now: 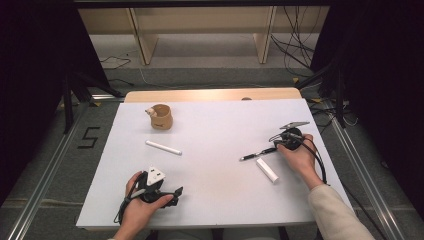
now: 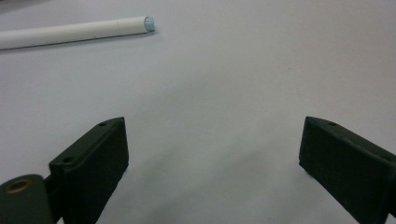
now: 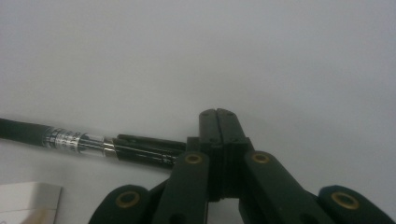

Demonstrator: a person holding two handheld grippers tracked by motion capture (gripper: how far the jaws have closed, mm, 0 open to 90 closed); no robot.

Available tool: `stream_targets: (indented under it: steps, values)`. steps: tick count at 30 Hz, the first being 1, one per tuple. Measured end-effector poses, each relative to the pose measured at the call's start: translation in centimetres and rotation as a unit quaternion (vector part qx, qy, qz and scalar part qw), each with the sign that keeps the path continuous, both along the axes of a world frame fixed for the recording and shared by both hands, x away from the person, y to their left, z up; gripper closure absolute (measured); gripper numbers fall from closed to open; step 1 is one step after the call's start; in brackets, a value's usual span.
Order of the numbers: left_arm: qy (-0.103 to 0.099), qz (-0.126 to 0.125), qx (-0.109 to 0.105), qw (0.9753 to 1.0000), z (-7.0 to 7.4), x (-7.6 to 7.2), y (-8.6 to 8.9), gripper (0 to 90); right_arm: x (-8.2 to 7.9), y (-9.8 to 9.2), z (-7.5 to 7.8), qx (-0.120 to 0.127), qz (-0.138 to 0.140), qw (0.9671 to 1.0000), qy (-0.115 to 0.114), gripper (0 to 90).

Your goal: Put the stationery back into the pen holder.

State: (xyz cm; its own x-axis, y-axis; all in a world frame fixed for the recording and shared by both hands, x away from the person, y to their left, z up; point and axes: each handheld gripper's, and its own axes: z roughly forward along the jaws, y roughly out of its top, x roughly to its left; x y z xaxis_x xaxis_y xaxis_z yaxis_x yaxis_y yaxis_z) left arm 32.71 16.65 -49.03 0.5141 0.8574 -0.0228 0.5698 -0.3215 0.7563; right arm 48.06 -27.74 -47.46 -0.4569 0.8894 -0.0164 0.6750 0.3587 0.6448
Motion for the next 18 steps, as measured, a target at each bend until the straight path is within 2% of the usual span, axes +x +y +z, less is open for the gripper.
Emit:
stream_targets:
  steps: [18]
  values:
    - [-0.002, 0.002, -0.002, 1.0, 0.05, -0.05, 0.04, 7.9, -0.47, -0.02, -0.15, -0.014, -0.008, 0.9998, 0.014, 90.0]
